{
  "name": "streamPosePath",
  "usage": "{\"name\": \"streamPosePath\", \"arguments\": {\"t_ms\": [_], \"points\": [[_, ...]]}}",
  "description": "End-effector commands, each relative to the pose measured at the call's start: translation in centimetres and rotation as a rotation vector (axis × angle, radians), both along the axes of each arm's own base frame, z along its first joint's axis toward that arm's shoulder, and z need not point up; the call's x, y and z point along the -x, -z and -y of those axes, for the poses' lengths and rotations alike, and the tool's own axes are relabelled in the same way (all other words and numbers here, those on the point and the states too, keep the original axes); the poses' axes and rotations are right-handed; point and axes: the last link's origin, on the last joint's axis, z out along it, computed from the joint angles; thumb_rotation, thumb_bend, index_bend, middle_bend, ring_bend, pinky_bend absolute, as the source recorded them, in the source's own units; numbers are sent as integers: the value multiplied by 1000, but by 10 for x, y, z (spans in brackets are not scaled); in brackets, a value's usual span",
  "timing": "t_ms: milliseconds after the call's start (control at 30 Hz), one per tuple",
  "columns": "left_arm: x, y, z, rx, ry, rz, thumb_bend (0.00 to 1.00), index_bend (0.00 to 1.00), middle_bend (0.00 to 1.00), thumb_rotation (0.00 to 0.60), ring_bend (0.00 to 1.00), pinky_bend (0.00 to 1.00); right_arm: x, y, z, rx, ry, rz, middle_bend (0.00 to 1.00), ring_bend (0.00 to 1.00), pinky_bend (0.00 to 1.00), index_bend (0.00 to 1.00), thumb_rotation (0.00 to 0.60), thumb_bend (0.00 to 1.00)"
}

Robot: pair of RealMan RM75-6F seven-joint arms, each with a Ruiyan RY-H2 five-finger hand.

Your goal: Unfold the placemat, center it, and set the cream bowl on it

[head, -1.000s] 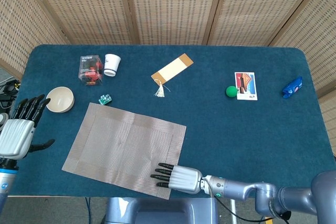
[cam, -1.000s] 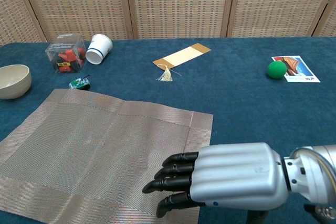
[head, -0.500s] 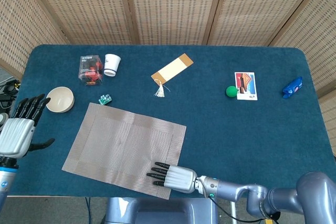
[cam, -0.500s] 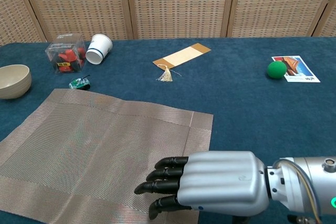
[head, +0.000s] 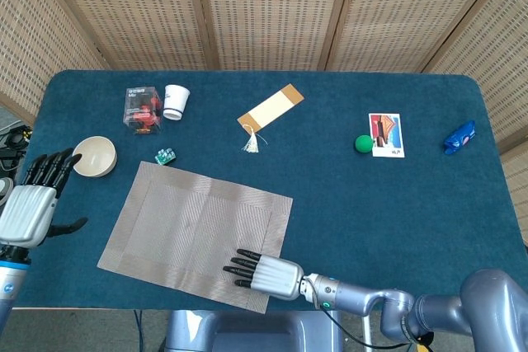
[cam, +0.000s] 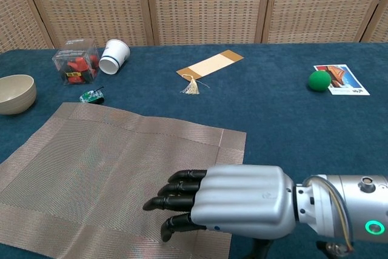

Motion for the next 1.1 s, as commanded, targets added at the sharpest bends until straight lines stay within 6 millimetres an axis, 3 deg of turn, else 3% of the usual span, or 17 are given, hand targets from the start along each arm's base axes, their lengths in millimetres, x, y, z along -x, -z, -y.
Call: {"name": "streamPosePath", "arguments": {"t_ms": [33,733,1100], "points": [[0,0,0,2,0,-1,0,0,0,600,0,0,-4,-1,0,1,-9,1,53,0,0,258,600,0],[0,0,-1,7,-1,2,0,0,0,600,0,0,-12,14,-8,-21,-22,-8,65,0,0,263,600,0],[1,0,-1,7,-3,1,0,0,0,600,0,0,-19,17,-3,4,-3,33,74,0,0,270,600,0]]}}
